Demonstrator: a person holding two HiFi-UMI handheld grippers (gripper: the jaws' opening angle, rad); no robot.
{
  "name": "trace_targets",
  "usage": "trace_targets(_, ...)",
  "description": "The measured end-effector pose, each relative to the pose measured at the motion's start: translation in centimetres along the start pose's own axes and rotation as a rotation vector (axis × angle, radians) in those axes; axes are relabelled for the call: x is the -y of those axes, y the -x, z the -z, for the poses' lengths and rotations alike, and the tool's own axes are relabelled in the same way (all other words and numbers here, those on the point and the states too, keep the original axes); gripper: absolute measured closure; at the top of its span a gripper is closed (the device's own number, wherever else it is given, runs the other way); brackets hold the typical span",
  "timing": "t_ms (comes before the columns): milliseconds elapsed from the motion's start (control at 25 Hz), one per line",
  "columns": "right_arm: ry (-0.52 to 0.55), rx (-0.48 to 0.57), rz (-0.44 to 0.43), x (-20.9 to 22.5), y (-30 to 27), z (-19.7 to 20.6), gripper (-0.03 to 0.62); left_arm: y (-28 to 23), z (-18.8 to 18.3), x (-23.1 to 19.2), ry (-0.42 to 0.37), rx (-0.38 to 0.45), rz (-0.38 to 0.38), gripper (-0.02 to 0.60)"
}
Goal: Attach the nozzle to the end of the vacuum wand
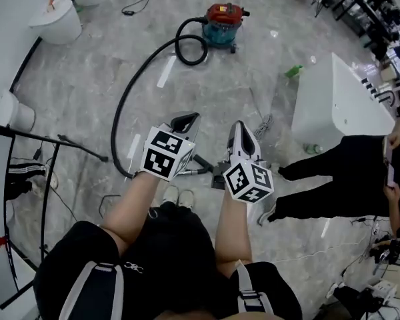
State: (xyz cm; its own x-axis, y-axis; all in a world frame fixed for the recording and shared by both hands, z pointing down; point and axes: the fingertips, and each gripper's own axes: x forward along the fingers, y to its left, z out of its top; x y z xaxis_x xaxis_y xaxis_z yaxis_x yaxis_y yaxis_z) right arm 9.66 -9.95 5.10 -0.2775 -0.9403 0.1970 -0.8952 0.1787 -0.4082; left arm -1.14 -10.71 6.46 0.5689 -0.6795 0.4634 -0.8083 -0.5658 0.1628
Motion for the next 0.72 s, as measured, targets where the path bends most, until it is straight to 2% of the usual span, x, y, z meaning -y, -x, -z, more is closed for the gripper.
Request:
trace_targets(200,0.044,0.067,-0.016,-2.6,2.6,-6.8,0.579,3.7,-6.5,3.9,-0.057,0.068,0.034,0.572)
trace_targets(320,0.039,0.140,-0.074,-4.6,4.4,-11.4,0.579,4.5,-8.4,4.4,-0.074,0.075,0.005,0.572)
trace_targets(480,0.118,0.208,-0.073,-5.3,5.9,-16.8,0.579,4.7,-12.7,5.0,-0.098,0.138,-0.031,0.572)
trace_targets(600,0.140,0.229,-0.056,-5.0,6.2,-18.6,0.579,5.3,-15.5,5.7,-0.118,0.183,-0.033,0.572)
trace_targets(720,0.172,0.229,-0.026,-4.6,5.8,-18.8,0.579,5.8,-16.5,5.7,-0.122,0.212,-0.037,0.572)
